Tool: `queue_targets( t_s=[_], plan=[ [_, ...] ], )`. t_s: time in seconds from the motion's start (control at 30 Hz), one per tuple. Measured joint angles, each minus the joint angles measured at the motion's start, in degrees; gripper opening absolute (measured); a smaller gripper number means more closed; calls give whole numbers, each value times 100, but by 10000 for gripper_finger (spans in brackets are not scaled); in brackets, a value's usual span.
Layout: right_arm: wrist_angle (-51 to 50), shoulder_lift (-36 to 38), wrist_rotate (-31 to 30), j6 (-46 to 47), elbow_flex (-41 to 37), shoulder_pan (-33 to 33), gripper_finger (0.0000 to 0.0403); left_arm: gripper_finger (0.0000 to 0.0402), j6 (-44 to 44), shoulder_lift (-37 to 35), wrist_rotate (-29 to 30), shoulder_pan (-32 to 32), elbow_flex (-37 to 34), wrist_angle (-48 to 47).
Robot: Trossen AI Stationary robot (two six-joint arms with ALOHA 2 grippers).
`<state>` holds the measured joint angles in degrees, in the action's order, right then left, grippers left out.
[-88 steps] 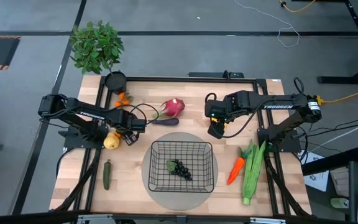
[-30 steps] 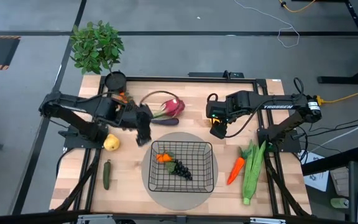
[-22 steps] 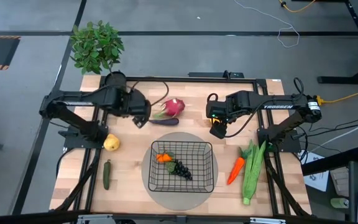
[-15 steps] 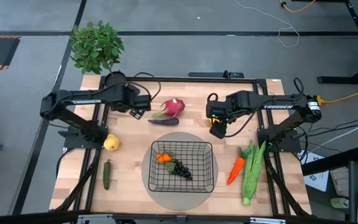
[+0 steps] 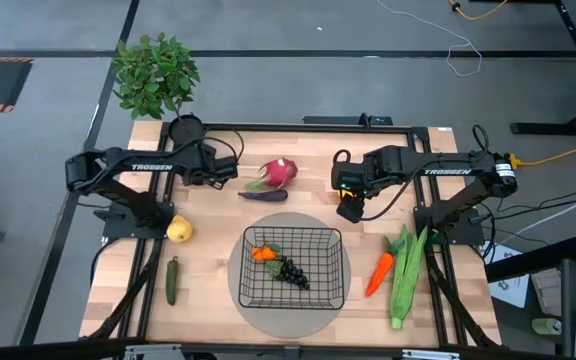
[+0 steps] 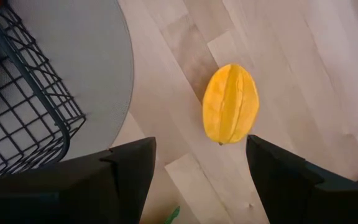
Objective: Build produce basket
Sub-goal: Put the tangerines into the black wire basket
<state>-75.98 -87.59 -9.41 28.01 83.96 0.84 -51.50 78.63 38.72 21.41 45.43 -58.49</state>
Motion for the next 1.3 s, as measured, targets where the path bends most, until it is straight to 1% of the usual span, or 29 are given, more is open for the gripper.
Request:
queue_targets(
  t_s=[0.13, 0.23, 0.33, 0.43, 0.5, 0.63, 0.77, 0.9, 1.13, 1.3],
  plan=[
    [6, 0, 0, 0, 0, 0, 237, 314, 449, 0, 40, 237, -399, 823],
    [6, 0, -5, -5, 0, 0, 237, 314, 688, 0, 365, 343, -562, 1192],
    [8, 0, -17, -9, 0, -1, 237, 314, 714, 0, 618, 433, -597, 1389],
    [10, 0, -57, -18, 0, -1, 237, 314, 882, 0, 607, 544, -597, 1588],
    [10, 0, -218, -17, 0, -2, 237, 310, 1002, 6, 521, 636, -597, 1672],
    [10, 0, -300, -5, 0, 0, 237, 290, 1016, 159, 409, 819, -597, 1739],
    [9, 2, -299, -4, 0, 0, 237, 260, 1017, 170, 376, 969, -597, 1799],
    [8, 4, -299, -4, 0, 0, 237, 219, 1121, 170, 316, 971, -597, 1983],
    [8, 4, -300, -2, 0, 0, 237, 126, 1221, 170, -95, 971, -597, 2066],
    [6, 4, -299, -2, 0, 0, 237, 51, 1227, 170, -196, 971, -597, 2049]
  ],
)
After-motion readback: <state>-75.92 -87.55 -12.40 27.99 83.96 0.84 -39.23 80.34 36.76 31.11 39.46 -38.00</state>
